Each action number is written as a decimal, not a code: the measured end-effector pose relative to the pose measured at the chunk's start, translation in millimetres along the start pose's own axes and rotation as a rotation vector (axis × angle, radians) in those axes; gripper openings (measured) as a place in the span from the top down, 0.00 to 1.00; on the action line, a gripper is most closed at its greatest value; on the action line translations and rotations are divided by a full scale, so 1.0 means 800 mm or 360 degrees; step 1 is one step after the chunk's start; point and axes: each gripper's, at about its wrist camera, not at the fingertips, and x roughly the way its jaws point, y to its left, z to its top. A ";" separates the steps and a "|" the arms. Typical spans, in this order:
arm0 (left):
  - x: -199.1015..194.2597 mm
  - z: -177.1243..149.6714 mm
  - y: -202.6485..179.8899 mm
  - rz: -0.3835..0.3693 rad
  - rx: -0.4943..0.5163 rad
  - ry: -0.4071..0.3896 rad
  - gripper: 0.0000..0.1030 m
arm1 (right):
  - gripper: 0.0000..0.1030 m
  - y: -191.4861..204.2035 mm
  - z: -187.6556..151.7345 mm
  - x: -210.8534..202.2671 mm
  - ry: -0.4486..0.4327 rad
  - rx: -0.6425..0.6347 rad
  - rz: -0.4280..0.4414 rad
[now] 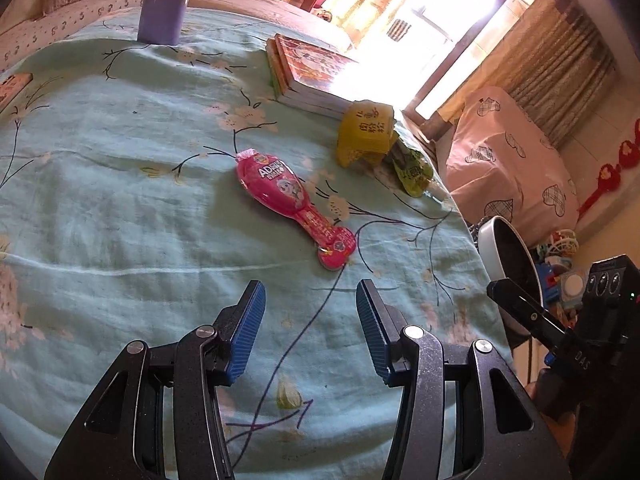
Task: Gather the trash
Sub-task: 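Move both open tools back over the remaining table items, then grasp the pink candy pack with the left tool while the right tool grasps the yellow snack bag, then carry the pink pack and yellow bag in both tools over the bin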
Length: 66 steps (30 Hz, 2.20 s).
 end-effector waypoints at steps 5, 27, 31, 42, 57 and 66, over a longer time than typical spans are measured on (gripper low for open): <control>0.011 0.018 0.010 0.0015 -0.0040 0.0004 0.54 | 0.26 0.007 0.010 0.020 0.0017 -0.0019 0.0013; 0.053 0.066 0.005 0.0141 0.0040 -0.0044 0.54 | 0.40 0.021 0.103 0.156 0.0069 0.0126 0.0146; 0.057 0.065 -0.004 0.0201 0.0125 -0.0065 0.61 | 0.63 0.014 0.097 0.159 0.0100 0.0184 0.0183; 0.018 0.045 -0.030 0.0075 0.0210 -0.0116 0.85 | 0.87 0.010 0.065 0.074 0.0003 0.0153 0.0205; 0.012 -0.023 -0.099 0.0022 0.0391 0.0000 0.87 | 0.87 -0.020 -0.011 -0.031 -0.0100 0.0240 0.0131; 0.040 -0.055 -0.118 0.0099 0.0485 0.0085 0.81 | 0.87 -0.040 -0.048 -0.054 -0.0118 0.0333 0.0081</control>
